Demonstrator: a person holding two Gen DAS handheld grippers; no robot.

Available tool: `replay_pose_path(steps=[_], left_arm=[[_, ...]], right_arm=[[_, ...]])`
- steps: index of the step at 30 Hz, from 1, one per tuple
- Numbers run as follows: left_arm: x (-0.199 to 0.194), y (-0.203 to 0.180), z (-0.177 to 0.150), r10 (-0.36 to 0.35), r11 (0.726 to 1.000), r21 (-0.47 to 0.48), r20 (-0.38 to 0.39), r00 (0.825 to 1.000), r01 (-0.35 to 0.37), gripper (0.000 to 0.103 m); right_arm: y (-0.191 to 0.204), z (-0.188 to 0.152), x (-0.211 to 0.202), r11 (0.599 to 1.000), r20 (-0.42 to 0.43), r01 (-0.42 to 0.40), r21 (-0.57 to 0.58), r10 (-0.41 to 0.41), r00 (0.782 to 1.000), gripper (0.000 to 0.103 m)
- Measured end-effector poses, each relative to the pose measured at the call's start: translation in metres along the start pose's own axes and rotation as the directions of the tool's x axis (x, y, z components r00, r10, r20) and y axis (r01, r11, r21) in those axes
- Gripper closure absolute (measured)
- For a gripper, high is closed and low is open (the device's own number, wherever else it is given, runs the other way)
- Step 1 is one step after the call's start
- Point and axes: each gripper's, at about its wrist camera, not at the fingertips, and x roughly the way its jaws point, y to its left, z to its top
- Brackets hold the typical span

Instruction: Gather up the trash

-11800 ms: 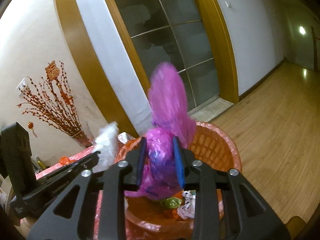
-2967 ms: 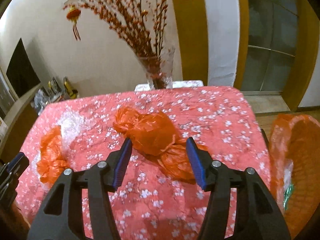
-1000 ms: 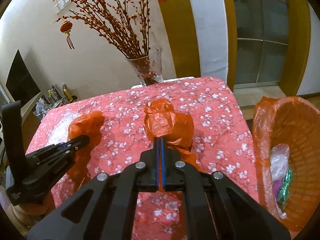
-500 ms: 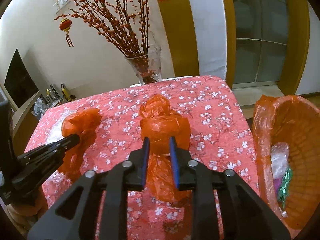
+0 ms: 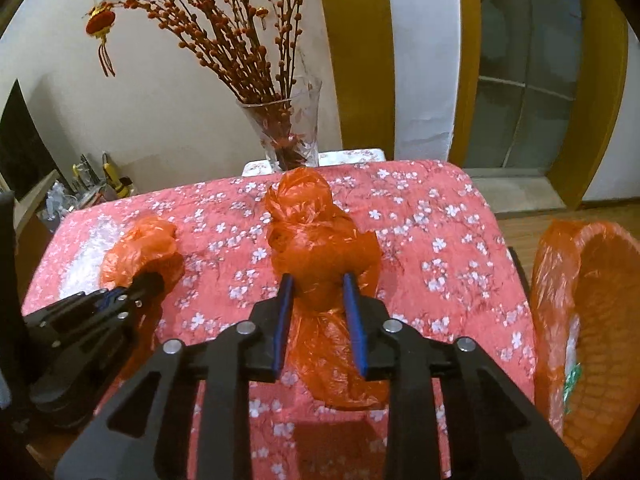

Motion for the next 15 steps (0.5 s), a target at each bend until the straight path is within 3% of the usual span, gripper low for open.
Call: replay_pose_path(steps=[1, 2, 4, 6, 12, 15], left_arm=[[-0.002, 0.001, -0.001, -0.006, 1.000, -0.003, 0.006, 1.000, 0.006, 0.095], [-0.004, 0.002, -0.002, -0.011, 1.000, -0.005, 0.011, 1.000, 0.011, 0.091], [-0.009, 0.002, -0.004, -0.010, 1.000, -0.006, 0.025, 1.000, 0.010, 0.069], [-0.015, 0.001, -0.006, -0.006, 1.000, 0.002, 0.049, 0.999, 0.006, 0.060], [-0.013, -0.008, -0.008, -0.005, 1.000, 0.030, 0.035, 0.999, 0.004, 0.057], [-0.013, -0.007, -0.008, 0.002, 1.000, 0.025, 0.033, 0.999, -0.003, 0.056]], right_arm=[[0.001, -0.004, 0.000, 1.000, 0.000, 0.013, -0.012, -0.013, 1.000, 0.056], [0.001, -0.007, 0.000, 1.000, -0.002, 0.021, -0.015, -0.021, 1.000, 0.054], [-0.002, -0.016, -0.004, 1.000, -0.004, 0.015, -0.003, -0.015, 1.000, 0.053], [-0.007, -0.021, -0.008, 1.000, 0.007, 0.009, 0.019, -0.009, 1.000, 0.046], [-0.019, -0.022, 0.000, 0.998, -0.042, 0.016, 0.065, -0.014, 0.999, 0.037], [-0.013, -0.018, 0.007, 0.998, -0.059, 0.027, 0.052, -0.023, 0.998, 0.018]])
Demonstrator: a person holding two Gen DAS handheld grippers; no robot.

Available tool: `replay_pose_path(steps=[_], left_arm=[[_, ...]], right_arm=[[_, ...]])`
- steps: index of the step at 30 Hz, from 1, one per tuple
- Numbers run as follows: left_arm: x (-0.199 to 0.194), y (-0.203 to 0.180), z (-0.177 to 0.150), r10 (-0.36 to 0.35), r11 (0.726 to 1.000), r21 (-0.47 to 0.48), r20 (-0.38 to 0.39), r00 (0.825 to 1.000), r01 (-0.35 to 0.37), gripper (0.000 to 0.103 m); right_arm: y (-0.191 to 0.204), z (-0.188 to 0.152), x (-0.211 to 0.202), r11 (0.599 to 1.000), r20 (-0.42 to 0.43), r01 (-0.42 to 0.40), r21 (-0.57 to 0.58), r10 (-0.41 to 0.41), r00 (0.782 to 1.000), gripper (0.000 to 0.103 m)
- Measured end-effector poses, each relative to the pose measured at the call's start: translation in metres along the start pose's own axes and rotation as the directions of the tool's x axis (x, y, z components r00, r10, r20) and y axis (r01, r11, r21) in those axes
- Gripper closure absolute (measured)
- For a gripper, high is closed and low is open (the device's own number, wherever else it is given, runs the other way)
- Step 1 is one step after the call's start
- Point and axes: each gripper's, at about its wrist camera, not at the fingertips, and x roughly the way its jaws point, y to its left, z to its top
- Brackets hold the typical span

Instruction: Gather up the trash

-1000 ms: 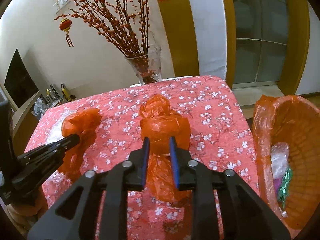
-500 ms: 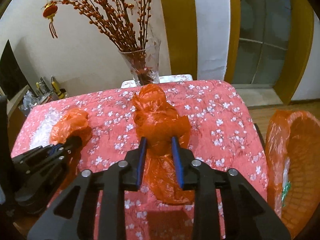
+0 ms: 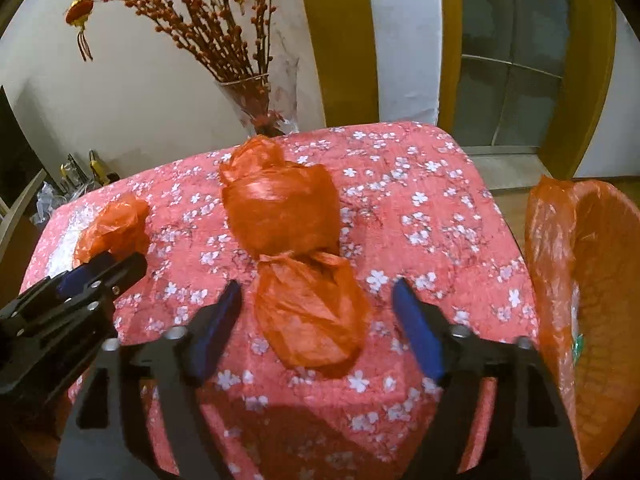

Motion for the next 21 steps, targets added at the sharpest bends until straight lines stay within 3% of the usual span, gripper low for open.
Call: replay_pose_path(steps=[2, 3, 11, 21], left_arm=[[0.000, 0.002, 0.000, 0.004, 1.000, -0.007, 0.000, 1.000, -0.004, 0.055], [0.000, 0.004, 0.000, 0.006, 1.000, -0.013, 0.002, 1.000, -0.006, 0.054], [-0.005, 0.016, -0.002, 0.027, 0.997, -0.076, 0.012, 1.000, -0.026, 0.053], [-0.001, 0.024, 0.001, 0.063, 0.991, -0.120, -0.007, 0.998, -0.063, 0.053]], right_arm=[[0.005, 0.000, 0.004, 1.000, -0.020, 0.008, -0.021, -0.008, 1.000, 0.005], [0.006, 0.000, 0.006, 0.999, -0.028, 0.013, -0.029, -0.013, 1.000, 0.004], [0.014, -0.001, 0.012, 0.990, -0.053, 0.115, -0.083, -0.120, 0.991, 0.004], [0.015, -0.002, 0.010, 0.990, -0.053, 0.109, -0.084, -0.114, 0.992, 0.004]])
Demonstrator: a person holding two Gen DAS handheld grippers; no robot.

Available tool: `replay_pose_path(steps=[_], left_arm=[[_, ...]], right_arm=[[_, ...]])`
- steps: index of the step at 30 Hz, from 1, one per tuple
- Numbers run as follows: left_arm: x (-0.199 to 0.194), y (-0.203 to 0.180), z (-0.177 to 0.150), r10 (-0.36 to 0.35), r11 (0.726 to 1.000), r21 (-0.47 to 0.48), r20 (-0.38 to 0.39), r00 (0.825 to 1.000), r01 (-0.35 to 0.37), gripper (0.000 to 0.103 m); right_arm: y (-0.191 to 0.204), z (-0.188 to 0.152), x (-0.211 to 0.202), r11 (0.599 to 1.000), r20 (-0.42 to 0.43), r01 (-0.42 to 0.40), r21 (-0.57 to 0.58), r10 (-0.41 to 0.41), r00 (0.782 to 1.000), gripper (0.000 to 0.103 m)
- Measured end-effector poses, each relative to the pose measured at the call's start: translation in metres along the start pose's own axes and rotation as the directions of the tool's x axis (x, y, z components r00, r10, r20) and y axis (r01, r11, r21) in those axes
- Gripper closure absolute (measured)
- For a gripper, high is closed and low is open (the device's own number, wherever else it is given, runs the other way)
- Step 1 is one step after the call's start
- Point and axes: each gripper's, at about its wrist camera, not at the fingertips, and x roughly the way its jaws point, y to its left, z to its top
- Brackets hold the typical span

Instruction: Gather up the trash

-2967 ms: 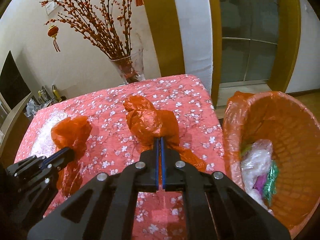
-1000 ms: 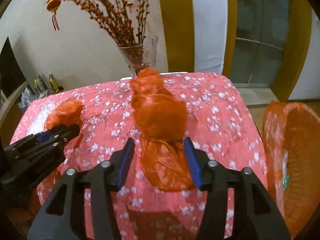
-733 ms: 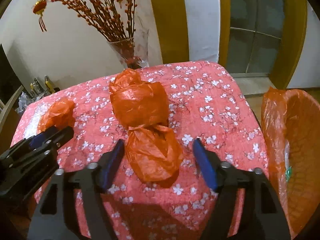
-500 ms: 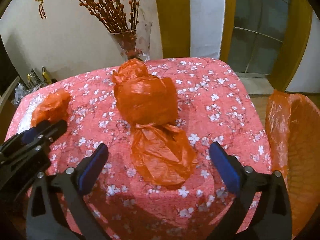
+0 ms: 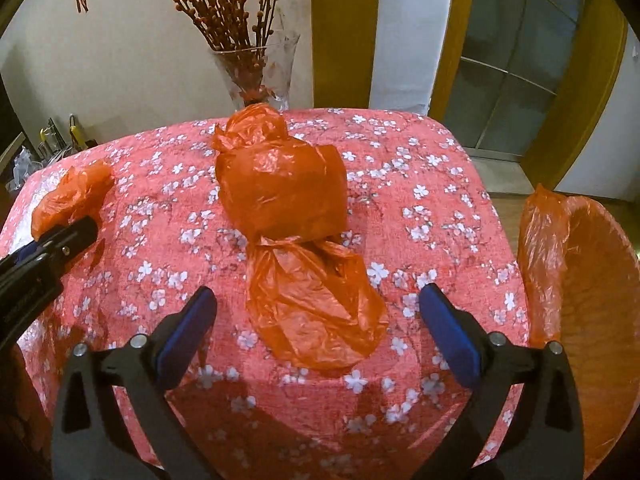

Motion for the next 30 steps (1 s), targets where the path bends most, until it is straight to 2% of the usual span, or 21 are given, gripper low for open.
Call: replay_pose_path(steps=[9, 13, 30], left_arm=[[0.014, -0.011, 0.004, 0.072, 0.996, 0.055, -0.050, 0.996, -0.069, 0.052], [0.015, -0.012, 0.005, 0.073, 0.996, 0.061, -0.054, 0.996, -0.070, 0.047], [0.017, -0.014, 0.004, 0.062, 0.996, 0.064, -0.059, 0.996, -0.058, 0.039]], right_arm=[[-0.002, -0.002, -0.001, 1.000, -0.002, 0.004, 0.000, -0.004, 1.000, 0.004], [-0.002, -0.001, -0.001, 1.000, -0.002, 0.003, -0.001, -0.003, 1.000, 0.004], [-0.001, -0.001, -0.001, 1.000, -0.002, 0.003, -0.001, -0.003, 1.000, 0.004]])
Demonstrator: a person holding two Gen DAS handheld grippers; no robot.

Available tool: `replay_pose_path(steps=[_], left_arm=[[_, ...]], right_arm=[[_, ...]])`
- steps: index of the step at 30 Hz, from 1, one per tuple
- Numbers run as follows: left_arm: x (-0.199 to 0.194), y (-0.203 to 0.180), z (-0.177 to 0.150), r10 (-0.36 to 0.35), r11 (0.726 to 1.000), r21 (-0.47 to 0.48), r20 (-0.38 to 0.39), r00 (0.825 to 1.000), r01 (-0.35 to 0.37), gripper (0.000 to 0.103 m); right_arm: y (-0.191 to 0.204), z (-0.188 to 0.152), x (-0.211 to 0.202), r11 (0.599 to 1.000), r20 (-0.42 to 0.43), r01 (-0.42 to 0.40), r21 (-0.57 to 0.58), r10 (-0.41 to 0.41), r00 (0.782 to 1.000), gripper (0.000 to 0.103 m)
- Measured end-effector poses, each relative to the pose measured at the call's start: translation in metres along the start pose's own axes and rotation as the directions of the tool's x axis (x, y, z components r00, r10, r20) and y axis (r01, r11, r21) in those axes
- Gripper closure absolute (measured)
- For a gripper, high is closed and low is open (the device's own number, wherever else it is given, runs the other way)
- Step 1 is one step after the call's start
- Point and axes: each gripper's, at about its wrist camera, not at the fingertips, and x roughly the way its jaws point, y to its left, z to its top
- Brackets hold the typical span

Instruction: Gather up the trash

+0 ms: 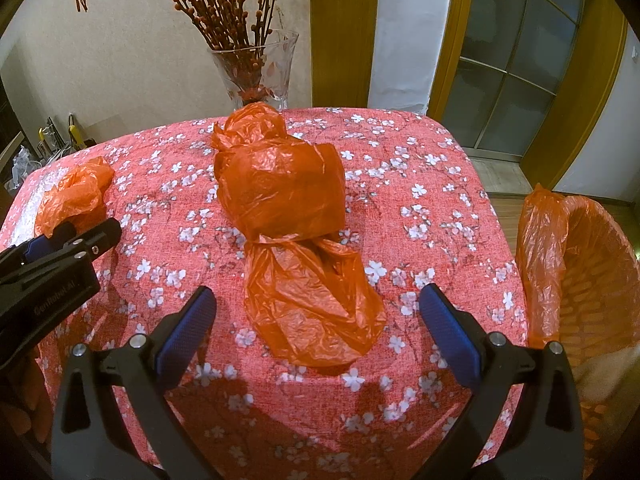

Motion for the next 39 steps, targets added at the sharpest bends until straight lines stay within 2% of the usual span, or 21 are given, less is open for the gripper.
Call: replay_pose_path(steps=[17, 30, 39], left_arm=[[0.000, -0.003, 0.000, -0.003, 1.000, -0.007, 0.002, 1.000, 0.003, 0.037], [-0.010, 0.003, -0.007, -0.055, 0.998, -0.028, 0.011, 0.998, 0.055, 0.037], [-0.029, 0.008, -0.003, -0.068, 0.997, -0.029, 0.051, 0.996, 0.069, 0.037]], right_arm=[[0.000, 0.000, 0.000, 1.000, -0.001, 0.001, -0.001, -0.001, 1.000, 0.004], [0.000, 0.000, 0.000, 1.000, -0.001, 0.001, -0.001, -0.001, 1.000, 0.004], [0.000, 0.000, 0.000, 1.000, -0.001, 0.001, -0.001, -0.001, 1.000, 0.004]])
